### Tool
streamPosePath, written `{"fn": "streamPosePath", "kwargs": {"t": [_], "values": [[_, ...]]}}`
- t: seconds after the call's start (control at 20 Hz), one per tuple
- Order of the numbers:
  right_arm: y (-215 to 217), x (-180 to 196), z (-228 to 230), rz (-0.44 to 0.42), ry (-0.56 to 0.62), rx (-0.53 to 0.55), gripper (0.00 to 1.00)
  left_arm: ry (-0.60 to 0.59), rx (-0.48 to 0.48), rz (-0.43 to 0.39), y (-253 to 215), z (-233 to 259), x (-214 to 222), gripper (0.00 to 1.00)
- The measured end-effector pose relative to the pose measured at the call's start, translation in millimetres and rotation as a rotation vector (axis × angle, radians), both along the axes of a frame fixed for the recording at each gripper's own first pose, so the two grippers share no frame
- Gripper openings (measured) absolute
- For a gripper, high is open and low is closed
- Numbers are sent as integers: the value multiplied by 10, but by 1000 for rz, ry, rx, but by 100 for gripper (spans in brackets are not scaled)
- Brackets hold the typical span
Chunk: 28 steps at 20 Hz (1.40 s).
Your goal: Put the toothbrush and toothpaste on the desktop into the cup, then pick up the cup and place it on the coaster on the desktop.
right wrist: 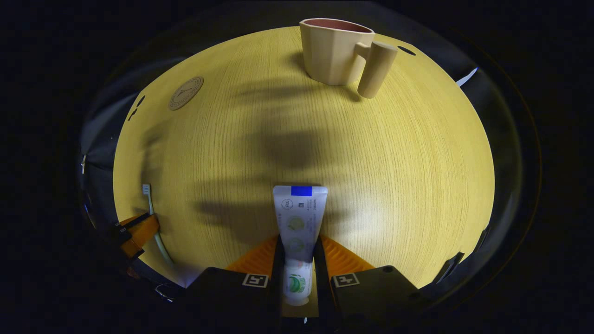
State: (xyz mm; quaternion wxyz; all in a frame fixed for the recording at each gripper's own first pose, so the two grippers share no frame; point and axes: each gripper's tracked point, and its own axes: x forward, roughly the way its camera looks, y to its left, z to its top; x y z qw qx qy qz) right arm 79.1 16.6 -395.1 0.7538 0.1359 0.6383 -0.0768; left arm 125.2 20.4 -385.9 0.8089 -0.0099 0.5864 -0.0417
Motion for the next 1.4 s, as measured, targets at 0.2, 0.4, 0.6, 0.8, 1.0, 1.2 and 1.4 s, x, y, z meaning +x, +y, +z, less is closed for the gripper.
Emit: {"fn": "streamPosePath", "kwargs": {"t": [0.2, 0.4, 0.6, 0.8, 1.0, 1.2, 1.4], "values": [[3, -8, 4, -1, -9, 3, 30, -10, -15, 0, 9, 9, 20, 9], [7, -21, 3, -26, -59, 15, 30, -32, -61, 29, -18, 21, -18, 6], [7, -25, 13, -29, -111, 21, 30, -91, -74, 35, -13, 133, -46, 6], [28, -75, 109, -38, -187, 21, 30, -175, -109, 43, -77, 375, -12, 6], [-20, -99, 239, -40, -291, 2, 30, -304, -143, 46, -183, 694, -3, 6], [-78, -41, 519, -27, -473, -17, 30, -483, -174, 26, -348, 1106, -5, 6], [-130, 15, 811, -38, -636, -38, 30, -610, -210, 16, -510, 1450, -34, 6]]}}
